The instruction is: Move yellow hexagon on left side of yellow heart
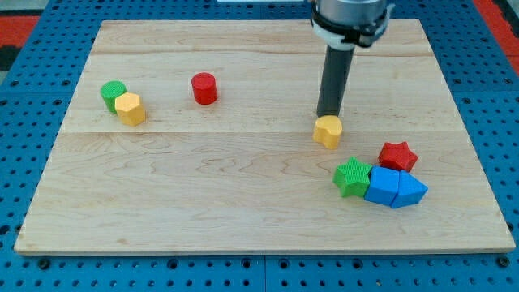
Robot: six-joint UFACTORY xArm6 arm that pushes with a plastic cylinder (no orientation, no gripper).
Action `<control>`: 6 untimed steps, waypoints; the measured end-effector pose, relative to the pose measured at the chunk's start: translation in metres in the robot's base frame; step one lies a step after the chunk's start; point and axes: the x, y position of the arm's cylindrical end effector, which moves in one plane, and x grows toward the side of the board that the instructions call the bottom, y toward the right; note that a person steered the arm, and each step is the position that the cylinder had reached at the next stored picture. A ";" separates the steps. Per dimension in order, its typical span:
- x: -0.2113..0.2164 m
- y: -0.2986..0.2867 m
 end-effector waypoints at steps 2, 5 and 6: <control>0.007 -0.011; 0.043 -0.055; 0.057 0.007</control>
